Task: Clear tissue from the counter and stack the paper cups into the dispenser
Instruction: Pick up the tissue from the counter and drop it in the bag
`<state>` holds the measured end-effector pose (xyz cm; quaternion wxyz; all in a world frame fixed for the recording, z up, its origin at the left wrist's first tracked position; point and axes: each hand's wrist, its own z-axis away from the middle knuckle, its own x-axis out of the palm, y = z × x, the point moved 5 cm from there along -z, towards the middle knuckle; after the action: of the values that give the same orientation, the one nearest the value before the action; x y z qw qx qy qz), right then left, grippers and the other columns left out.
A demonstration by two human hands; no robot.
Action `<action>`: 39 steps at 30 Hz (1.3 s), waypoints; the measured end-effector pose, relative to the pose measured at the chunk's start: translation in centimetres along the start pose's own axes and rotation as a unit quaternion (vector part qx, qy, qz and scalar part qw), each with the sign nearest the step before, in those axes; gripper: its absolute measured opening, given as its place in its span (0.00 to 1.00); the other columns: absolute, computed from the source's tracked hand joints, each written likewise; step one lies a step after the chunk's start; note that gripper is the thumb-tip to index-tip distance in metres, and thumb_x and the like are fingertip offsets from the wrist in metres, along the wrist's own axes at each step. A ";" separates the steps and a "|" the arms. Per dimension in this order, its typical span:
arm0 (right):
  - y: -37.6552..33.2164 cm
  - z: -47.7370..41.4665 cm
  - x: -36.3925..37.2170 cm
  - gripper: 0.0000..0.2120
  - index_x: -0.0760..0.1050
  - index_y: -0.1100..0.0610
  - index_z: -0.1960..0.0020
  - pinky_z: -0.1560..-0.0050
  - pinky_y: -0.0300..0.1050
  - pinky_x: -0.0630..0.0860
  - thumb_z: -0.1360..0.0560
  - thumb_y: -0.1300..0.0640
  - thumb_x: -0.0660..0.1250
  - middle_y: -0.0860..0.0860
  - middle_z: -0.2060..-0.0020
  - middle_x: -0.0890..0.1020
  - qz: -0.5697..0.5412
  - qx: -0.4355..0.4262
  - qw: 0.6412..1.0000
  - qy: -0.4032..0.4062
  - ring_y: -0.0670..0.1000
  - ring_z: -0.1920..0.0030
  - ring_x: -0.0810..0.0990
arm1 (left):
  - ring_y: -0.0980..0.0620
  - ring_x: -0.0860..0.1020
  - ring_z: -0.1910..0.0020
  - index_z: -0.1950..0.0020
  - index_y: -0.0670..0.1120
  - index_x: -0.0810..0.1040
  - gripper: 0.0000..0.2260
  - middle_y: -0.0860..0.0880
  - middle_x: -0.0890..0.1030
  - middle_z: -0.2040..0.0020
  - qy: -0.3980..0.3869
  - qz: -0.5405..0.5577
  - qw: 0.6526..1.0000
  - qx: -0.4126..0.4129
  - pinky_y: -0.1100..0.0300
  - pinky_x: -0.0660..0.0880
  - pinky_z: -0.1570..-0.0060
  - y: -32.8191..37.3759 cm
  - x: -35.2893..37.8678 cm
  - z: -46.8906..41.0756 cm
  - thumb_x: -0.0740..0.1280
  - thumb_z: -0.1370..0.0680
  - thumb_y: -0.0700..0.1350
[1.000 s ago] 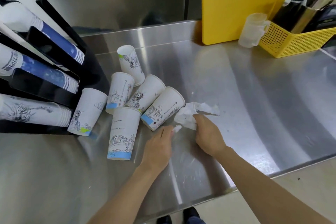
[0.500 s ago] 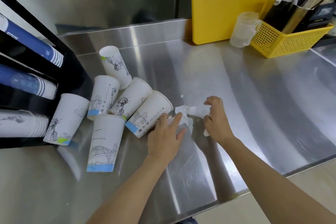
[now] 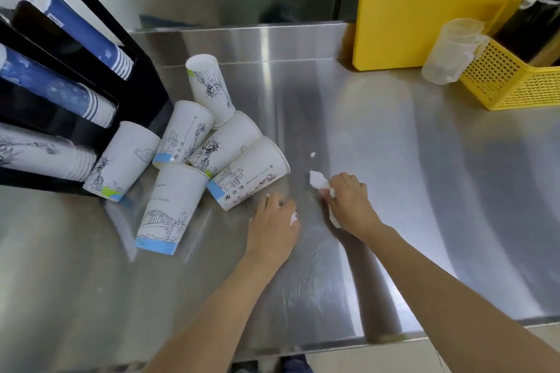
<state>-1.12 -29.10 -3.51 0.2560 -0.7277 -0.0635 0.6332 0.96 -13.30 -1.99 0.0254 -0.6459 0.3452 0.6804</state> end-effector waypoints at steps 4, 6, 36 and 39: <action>-1.9 1.1 -1.9 0.16 0.59 0.50 0.68 0.72 0.37 0.62 0.25 0.60 0.60 0.47 0.71 0.66 -0.131 0.032 0.989 0.069 0.50 0.70 0.66 | 0.43 0.73 0.54 0.54 0.40 0.72 0.03 0.44 0.73 0.47 0.060 0.105 0.992 -0.025 0.59 0.65 0.58 -0.2 -2.8 1.9 0.63 0.27 0.37; -3.7 1.6 -2.9 0.16 0.58 0.50 0.68 0.74 0.34 0.63 0.27 0.61 0.61 0.44 0.74 0.65 -0.148 0.025 0.985 0.082 0.45 0.73 0.65 | 0.44 0.72 0.56 0.57 0.44 0.66 0.06 0.47 0.72 0.51 0.090 0.131 0.987 -0.038 0.59 0.62 0.62 -0.4 -4.6 2.8 0.62 0.27 0.36; -43.7 19.9 24.9 0.11 0.72 0.61 0.56 0.59 0.52 0.71 0.22 0.54 0.59 0.55 0.60 0.79 -0.161 -0.387 0.867 -0.270 0.59 0.59 0.76 | 0.46 0.74 0.59 0.38 0.53 0.63 0.21 0.54 0.76 0.54 0.344 0.214 0.789 -0.461 0.56 0.67 0.58 -37.8 -9.6 40.1 0.67 0.25 0.39; -42.4 20.9 33.5 0.10 0.72 0.61 0.55 0.61 0.50 0.67 0.22 0.53 0.60 0.56 0.59 0.79 -0.145 -0.392 0.863 -0.283 0.58 0.59 0.76 | 0.48 0.73 0.63 0.39 0.53 0.64 0.21 0.57 0.73 0.60 0.346 0.175 0.779 -0.493 0.58 0.65 0.59 -42.0 -4.3 42.1 0.67 0.26 0.38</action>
<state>-4.88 27.51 -15.46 0.0092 -0.5406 -0.4808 0.6903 -14.37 41.57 -19.56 -0.5367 -0.6909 0.0553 0.4812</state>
